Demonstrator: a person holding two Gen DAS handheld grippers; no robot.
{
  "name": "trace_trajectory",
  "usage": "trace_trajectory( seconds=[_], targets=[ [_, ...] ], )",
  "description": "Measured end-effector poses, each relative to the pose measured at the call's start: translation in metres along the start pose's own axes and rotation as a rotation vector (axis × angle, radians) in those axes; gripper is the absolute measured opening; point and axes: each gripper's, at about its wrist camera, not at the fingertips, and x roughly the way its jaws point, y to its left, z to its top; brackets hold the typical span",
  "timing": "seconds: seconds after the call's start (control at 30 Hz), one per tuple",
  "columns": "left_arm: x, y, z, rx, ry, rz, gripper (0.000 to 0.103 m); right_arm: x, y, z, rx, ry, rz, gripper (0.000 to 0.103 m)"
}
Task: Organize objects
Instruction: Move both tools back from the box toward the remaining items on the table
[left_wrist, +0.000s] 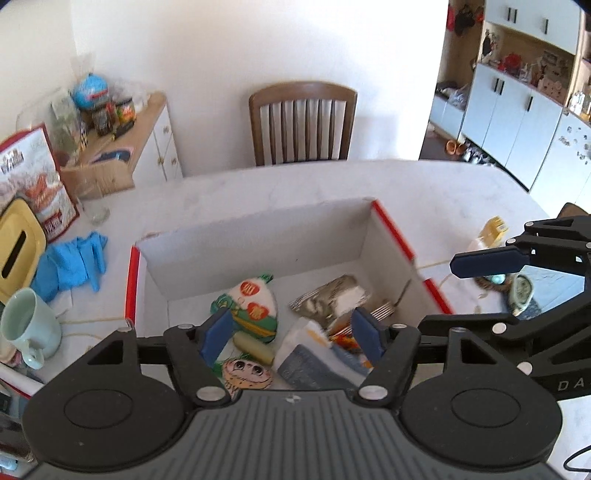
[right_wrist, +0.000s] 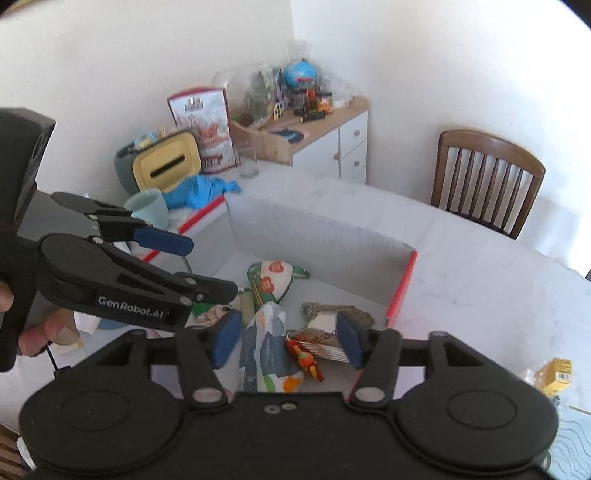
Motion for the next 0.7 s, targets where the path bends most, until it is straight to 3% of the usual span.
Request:
trace_trajectory(
  seconds=[0.33, 0.43, 0.7],
  targets=[
    [-0.028, -0.042, 0.009, 0.014, -0.06, -0.004, 0.075, -0.053, -0.027, -0.013, 0.084, -0.084, 0.014, 0.071],
    [-0.035, -0.058, 0.012, 0.013, -0.08, -0.001, 0.083, -0.067, -0.037, -0.019, 0.105, -0.104, 0.01, 0.076],
    [-0.043, -0.103, 0.019, 0.02, -0.116, -0.004, 0.084, -0.103, -0.067, -0.043, 0.146, -0.14, -0.011, 0.085]
  ],
)
